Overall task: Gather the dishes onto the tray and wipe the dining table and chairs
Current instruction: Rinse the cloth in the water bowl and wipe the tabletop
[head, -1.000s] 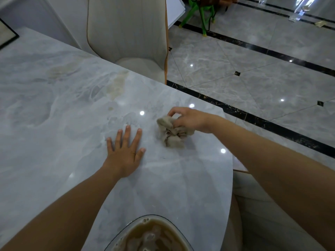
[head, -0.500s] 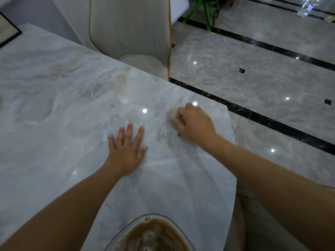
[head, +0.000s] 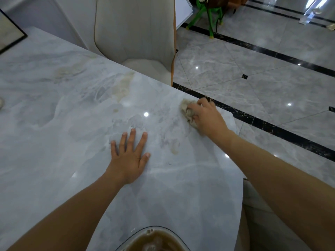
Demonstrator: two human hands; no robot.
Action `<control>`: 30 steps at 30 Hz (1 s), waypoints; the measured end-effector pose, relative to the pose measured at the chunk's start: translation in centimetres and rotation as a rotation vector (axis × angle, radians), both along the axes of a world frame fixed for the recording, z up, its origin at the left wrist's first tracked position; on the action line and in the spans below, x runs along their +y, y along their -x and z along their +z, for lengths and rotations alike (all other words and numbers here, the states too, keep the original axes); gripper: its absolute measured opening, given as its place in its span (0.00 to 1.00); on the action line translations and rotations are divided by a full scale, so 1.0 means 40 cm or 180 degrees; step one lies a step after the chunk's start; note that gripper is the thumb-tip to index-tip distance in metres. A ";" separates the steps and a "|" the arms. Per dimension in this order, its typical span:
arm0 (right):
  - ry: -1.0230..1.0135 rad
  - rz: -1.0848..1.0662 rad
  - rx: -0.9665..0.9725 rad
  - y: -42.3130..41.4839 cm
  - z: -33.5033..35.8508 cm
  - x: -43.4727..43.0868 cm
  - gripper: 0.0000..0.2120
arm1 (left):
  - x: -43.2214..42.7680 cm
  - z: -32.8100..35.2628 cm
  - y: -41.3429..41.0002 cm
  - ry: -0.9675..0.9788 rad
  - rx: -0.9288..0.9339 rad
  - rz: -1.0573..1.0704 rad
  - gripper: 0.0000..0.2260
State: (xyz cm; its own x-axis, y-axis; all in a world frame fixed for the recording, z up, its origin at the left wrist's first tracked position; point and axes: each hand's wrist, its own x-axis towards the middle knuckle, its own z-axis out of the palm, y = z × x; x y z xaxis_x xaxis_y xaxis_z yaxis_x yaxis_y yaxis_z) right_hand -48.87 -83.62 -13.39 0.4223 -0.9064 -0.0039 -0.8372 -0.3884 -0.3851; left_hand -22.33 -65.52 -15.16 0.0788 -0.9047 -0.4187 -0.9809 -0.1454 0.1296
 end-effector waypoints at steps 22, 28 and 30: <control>-0.0819 0.0467 -0.0122 -0.014 0.043 0.196 0.18 | -0.010 0.012 0.007 -0.0162 0.0016 0.0007 0.32; -0.0972 -0.0072 -0.0207 -0.091 0.038 0.304 0.14 | -0.019 0.025 0.011 -0.0340 0.0055 -0.0022 0.31; -0.0946 -0.0287 -0.0193 -0.123 0.041 0.299 0.11 | -0.013 0.028 0.005 -0.0209 0.0156 -0.0020 0.31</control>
State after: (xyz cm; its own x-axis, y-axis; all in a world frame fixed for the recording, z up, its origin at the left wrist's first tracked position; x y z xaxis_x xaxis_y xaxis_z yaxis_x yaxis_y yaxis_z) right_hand -43.94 -71.64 -11.77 0.3480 -0.9031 -0.2515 -0.8351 -0.1767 -0.5210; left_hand -22.55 -66.05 -14.02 0.0511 -0.8756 -0.4803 -0.9745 -0.1489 0.1679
